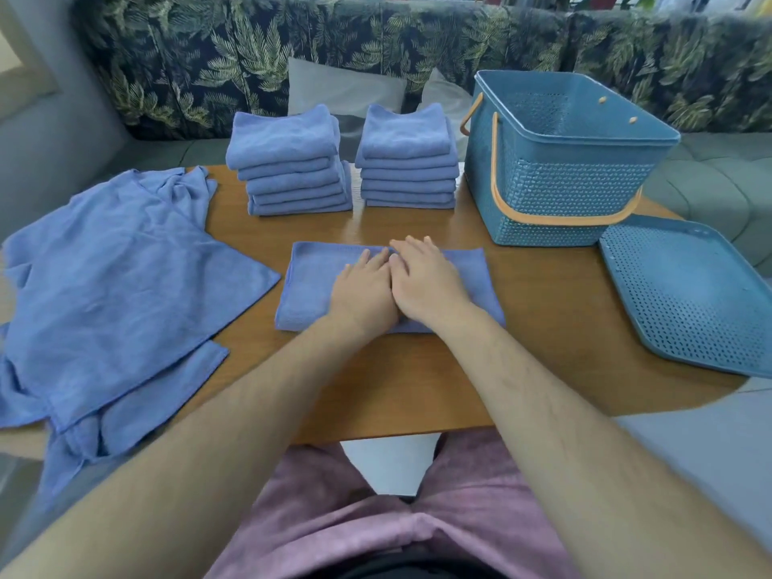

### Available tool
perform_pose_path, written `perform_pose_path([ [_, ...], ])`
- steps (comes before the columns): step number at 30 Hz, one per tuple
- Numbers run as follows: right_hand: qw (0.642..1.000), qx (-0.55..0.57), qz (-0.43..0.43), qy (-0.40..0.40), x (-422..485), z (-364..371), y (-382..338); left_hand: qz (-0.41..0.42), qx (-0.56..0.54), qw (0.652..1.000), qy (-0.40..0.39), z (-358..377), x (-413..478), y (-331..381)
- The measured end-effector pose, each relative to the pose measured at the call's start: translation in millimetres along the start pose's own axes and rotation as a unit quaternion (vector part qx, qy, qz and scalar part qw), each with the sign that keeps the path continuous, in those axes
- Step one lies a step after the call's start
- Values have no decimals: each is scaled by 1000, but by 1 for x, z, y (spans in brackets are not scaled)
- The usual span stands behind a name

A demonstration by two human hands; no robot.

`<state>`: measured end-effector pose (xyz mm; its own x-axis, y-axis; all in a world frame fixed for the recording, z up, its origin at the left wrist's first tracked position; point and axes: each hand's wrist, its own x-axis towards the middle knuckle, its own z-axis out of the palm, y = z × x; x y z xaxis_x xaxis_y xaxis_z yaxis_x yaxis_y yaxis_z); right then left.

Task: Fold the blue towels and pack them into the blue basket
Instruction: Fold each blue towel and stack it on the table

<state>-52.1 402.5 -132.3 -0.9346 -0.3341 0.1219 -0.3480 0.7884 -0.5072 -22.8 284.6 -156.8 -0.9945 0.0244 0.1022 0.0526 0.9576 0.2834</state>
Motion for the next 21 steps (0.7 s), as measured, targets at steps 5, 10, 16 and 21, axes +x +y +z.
perform_pose_path([
  [5,993,-88,20,-76,-7,18,15,-30,39,998,-44,2,-2,-17],
  [10,983,-154,53,-83,-10,4,39,-83,29,995,-45,-6,-10,-52],
  [16,978,-176,94,-64,-14,-7,61,-90,30,994,-55,-17,-14,-80],
  [21,972,-196,110,-67,-14,-8,59,-88,57,993,-47,-19,-14,-81],
])
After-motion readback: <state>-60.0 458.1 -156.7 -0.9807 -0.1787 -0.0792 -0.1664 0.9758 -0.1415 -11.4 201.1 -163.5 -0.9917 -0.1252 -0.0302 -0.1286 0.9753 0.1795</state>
